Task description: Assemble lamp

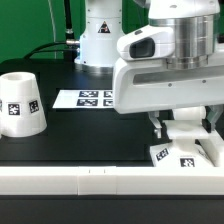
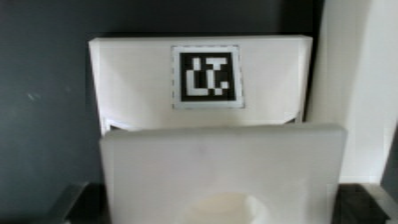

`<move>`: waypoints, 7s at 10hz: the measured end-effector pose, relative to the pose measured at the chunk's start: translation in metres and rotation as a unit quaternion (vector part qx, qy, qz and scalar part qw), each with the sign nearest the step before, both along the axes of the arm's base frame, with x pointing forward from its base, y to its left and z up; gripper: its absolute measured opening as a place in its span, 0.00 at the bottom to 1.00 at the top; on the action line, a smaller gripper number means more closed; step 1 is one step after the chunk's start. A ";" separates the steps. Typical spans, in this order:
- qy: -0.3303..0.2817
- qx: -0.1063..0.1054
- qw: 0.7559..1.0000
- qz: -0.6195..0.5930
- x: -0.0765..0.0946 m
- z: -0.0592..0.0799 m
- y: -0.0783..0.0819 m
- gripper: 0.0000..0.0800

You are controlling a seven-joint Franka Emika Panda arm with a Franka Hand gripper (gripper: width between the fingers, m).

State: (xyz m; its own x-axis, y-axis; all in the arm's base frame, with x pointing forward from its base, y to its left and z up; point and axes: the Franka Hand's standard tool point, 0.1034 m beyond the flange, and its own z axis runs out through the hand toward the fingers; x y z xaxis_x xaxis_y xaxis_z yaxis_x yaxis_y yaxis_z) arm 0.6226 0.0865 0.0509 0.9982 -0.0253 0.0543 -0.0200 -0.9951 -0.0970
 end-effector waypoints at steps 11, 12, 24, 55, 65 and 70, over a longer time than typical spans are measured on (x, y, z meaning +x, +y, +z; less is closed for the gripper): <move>0.005 -0.003 1.000 -0.030 -0.045 0.004 0.006 0.87; 0.007 -0.003 0.999 -0.047 -0.062 0.002 0.012 0.87; 0.159 0.007 0.987 0.016 -0.111 0.004 0.043 0.87; 0.438 0.034 0.895 0.080 -0.109 0.051 0.023 0.72; 0.134 0.027 0.989 0.057 -0.048 0.081 0.008 0.72; -0.062 0.001 0.996 0.066 -0.027 0.081 -0.002 0.72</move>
Offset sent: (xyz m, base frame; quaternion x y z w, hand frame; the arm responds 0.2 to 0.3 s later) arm 0.0000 0.0000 0.0000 0.0000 0.0000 0.0000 1.0000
